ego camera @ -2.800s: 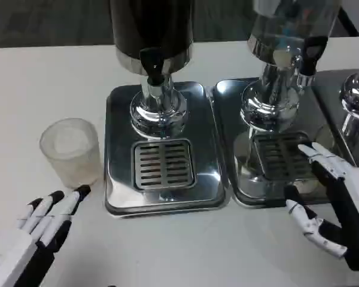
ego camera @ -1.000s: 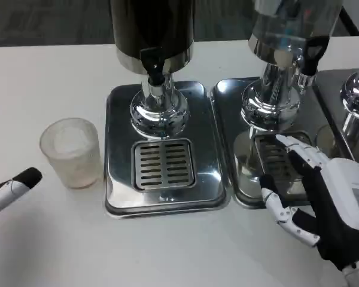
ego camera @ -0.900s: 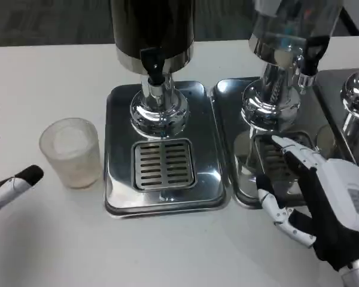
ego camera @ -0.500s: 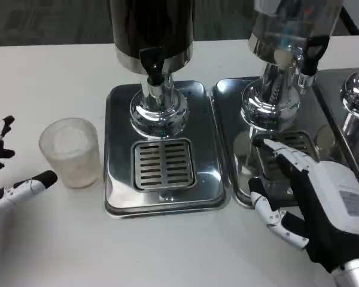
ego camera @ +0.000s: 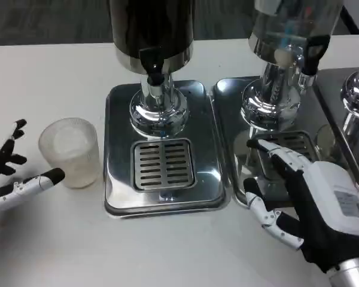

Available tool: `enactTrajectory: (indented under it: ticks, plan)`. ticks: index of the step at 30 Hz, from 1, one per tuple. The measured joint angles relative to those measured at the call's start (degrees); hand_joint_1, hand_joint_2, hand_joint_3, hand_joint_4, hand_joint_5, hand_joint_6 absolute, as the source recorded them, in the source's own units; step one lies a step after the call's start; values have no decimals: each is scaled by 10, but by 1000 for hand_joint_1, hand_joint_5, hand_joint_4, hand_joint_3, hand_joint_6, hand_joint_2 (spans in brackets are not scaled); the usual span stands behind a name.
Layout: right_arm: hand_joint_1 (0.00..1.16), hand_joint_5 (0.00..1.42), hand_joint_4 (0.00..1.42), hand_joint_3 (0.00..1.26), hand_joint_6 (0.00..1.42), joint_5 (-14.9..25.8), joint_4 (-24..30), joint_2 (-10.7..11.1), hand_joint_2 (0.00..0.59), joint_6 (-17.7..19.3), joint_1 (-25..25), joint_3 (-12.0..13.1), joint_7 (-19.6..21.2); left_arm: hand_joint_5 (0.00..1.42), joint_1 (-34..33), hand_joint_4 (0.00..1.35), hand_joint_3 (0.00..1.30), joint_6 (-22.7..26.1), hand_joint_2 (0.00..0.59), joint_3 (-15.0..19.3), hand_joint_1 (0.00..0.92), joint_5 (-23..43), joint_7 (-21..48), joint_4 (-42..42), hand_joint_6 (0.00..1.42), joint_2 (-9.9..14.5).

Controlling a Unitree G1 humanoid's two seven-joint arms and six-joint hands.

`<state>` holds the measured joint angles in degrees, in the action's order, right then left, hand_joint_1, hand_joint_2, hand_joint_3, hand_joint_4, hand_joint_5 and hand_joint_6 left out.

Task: Grasp the cup under the faucet to collect the drink, then remove the cup.

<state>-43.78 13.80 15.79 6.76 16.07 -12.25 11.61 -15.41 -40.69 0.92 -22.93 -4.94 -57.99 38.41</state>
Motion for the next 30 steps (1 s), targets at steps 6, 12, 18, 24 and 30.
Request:
enactTrajectory:
  ticks: [6,12,18,24,30]
  plan:
    - [354,197,197,227,285,0,0,0,437,0,0,-1,0,312,-30,74,45,-10,0,-19,156,0,0,-30,411,0]
    - [354,200,197,230,288,1,1,0,437,0,1,-1,-1,341,-50,93,55,-18,1,-37,161,1,0,-54,450,-2]
    - [354,207,197,231,291,3,1,1,437,0,0,-1,-3,372,-60,117,75,-27,7,-50,161,1,-6,-73,504,-9]
    - [354,209,197,237,300,4,1,1,437,0,0,-1,-10,384,-73,124,86,-27,8,-63,177,0,-19,-86,528,-13]
    - [354,209,197,241,317,8,1,1,437,0,0,-1,-18,394,-83,131,86,-24,17,-69,181,0,-29,-98,534,-19]
